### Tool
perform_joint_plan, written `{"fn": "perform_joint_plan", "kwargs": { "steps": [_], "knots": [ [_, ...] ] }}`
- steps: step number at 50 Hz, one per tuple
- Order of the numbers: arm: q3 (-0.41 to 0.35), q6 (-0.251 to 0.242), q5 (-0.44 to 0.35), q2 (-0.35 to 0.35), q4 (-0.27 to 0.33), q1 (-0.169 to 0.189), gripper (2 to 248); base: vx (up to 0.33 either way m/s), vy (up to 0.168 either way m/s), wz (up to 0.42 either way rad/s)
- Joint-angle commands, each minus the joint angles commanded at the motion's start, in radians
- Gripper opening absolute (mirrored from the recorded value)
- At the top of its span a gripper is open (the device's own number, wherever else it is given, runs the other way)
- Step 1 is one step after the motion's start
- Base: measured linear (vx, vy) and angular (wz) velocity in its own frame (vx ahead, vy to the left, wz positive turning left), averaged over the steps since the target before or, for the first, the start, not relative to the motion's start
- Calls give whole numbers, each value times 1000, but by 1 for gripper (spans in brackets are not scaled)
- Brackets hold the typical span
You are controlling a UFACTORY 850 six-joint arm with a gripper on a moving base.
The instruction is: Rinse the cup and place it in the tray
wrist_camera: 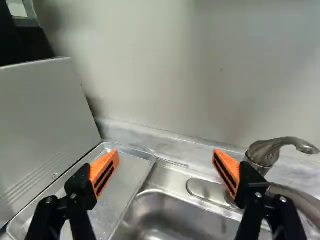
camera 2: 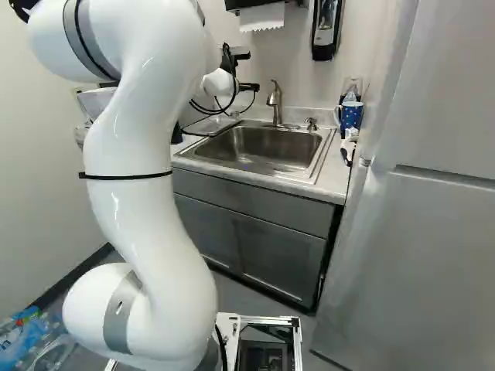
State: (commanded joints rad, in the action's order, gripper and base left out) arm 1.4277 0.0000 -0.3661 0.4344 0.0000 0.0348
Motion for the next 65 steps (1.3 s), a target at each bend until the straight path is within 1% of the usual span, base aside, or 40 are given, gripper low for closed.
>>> {"fn": "perform_joint_plan", "kwargs": {
  "steps": [7, 22, 40, 65],
  "knots": [
    [1, 0, 17, 1, 0, 9, 247, 0, 0, 0],
    [3, 0, 18, 2, 0, 24, 247, 0, 0, 0],
    [1, 0, 18, 1, 0, 26, 247, 0, 0, 0],
    [1, 0, 18, 1, 0, 38, 247, 0, 0, 0]
  ]
}}
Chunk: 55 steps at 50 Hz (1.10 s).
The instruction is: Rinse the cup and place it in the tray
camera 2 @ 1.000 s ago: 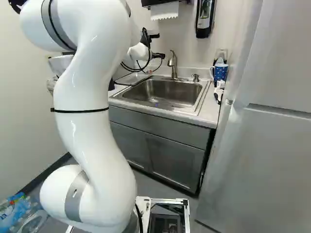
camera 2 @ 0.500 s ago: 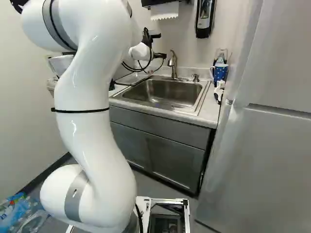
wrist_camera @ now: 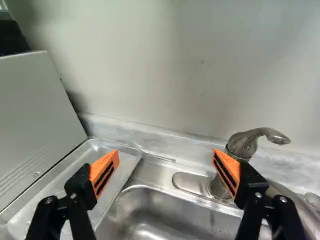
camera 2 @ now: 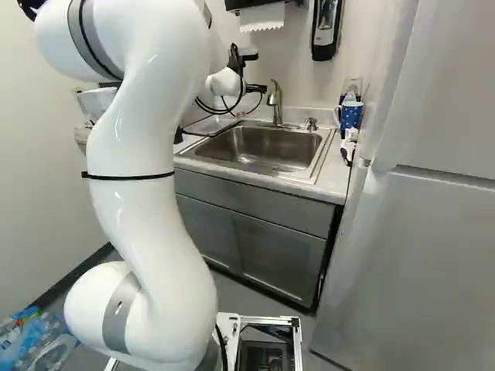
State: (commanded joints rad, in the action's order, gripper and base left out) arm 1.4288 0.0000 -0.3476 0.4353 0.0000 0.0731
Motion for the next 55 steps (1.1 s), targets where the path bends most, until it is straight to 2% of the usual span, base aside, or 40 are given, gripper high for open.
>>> {"fn": "perform_joint_plan", "kwargs": {
  "steps": [55],
  "knots": [
    [23, 0, 60, -16, 0, 45, 247, 0, 0, 0]
  ]
}}
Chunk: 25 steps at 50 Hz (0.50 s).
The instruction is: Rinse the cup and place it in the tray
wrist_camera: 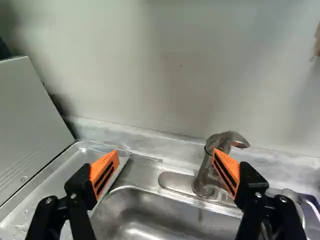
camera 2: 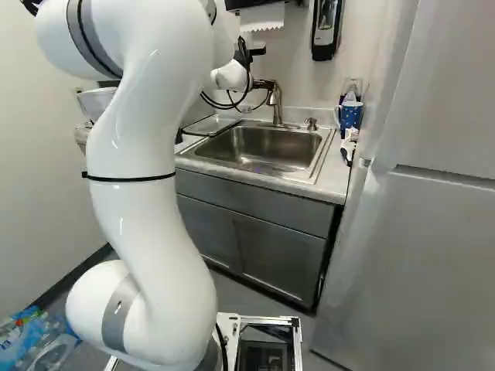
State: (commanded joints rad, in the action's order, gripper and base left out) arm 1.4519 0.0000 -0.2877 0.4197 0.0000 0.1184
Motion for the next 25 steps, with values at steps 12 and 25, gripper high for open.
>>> {"fn": "perform_joint_plan", "kwargs": {
  "steps": [12, 25],
  "knots": [
    [2, 0, 0, 2, 0, 10, 247, 0, 0, 0],
    [2, 0, 0, 2, 0, 10, 247, 0, 0, 0]
  ]
}}
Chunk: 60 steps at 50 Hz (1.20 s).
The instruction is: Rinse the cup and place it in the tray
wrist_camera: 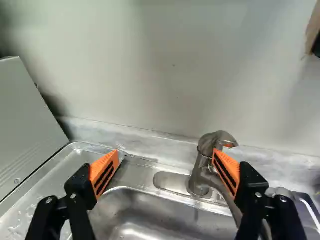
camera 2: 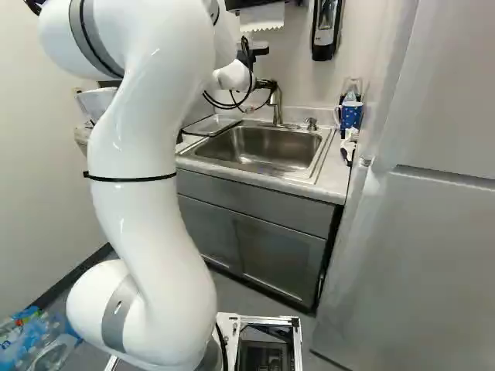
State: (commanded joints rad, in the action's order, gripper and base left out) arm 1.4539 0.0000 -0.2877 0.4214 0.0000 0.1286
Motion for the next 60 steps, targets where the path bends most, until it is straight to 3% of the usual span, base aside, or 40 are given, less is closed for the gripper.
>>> {"fn": "perform_joint_plan", "kwargs": {
  "steps": [60],
  "knots": [
    [69, 0, -10, 9, 0, -1, 247, 0, 0, 0]
  ]
}}
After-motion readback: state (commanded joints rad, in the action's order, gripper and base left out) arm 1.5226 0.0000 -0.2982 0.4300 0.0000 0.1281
